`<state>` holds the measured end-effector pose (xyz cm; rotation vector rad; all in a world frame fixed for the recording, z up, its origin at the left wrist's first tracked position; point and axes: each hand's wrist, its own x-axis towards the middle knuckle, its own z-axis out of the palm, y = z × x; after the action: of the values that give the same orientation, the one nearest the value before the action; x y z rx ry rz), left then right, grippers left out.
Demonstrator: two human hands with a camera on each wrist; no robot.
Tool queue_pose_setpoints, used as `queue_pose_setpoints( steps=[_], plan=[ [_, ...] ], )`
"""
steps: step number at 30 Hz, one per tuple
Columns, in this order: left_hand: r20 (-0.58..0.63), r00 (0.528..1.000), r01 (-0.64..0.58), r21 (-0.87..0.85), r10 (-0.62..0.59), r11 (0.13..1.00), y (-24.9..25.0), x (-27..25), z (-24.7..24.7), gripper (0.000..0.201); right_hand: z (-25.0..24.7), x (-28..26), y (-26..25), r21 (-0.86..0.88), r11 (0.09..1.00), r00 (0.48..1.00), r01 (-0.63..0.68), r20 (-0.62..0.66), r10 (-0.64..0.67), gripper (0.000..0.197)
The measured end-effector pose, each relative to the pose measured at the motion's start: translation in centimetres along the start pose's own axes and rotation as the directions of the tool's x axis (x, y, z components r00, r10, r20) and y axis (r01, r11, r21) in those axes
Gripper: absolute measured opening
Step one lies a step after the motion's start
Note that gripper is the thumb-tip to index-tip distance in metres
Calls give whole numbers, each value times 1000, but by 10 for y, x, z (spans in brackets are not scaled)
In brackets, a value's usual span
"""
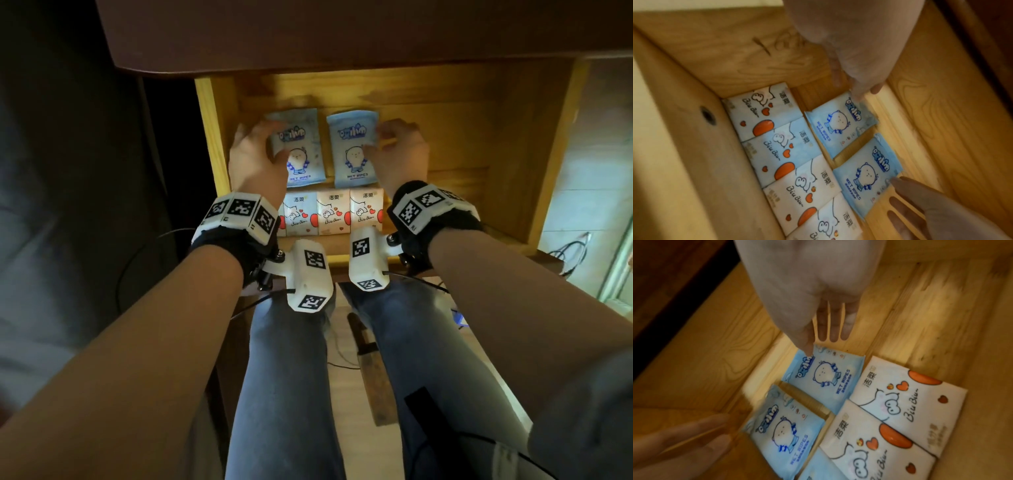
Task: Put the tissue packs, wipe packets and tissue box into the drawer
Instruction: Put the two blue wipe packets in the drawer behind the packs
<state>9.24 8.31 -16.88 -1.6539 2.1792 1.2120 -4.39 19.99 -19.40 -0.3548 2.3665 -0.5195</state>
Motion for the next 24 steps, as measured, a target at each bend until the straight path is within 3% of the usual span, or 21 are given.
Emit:
queue_pose_setpoints(
  steps=[4, 8, 11, 13, 19, 24],
  plan=[
    [-72, 997, -23, -107, 15, 994, -4, -15, -20, 21, 2, -12, -16, 62, 997, 994, 49, 96, -54, 23],
    [-222, 975, -37, -134, 6, 990, -18, -23, -36, 15, 13, -17, -27, 56, 996, 980, 64, 186, -74, 20],
    [-327, 945, -41, -97, 8, 994, -31, -27, -40, 17, 29, -9, -29, -91, 989, 967, 115, 237, -91, 8],
    [-382, 924, -43, -116, -5, 992, -39, -28, -40, 17, 40, -4, -31, -215, 963, 959, 166, 262, -107, 16],
    [-350, 936, -48, -213, -30, 976, -61, -28, -32, 37, 66, 4, -30, -307, 943, 980, 128, 184, -73, 37],
    [-333, 943, -63, -244, -22, 968, -69, -24, -28, 40, 79, 10, -33, -330, 942, 994, 63, 106, -30, 44]
  ],
)
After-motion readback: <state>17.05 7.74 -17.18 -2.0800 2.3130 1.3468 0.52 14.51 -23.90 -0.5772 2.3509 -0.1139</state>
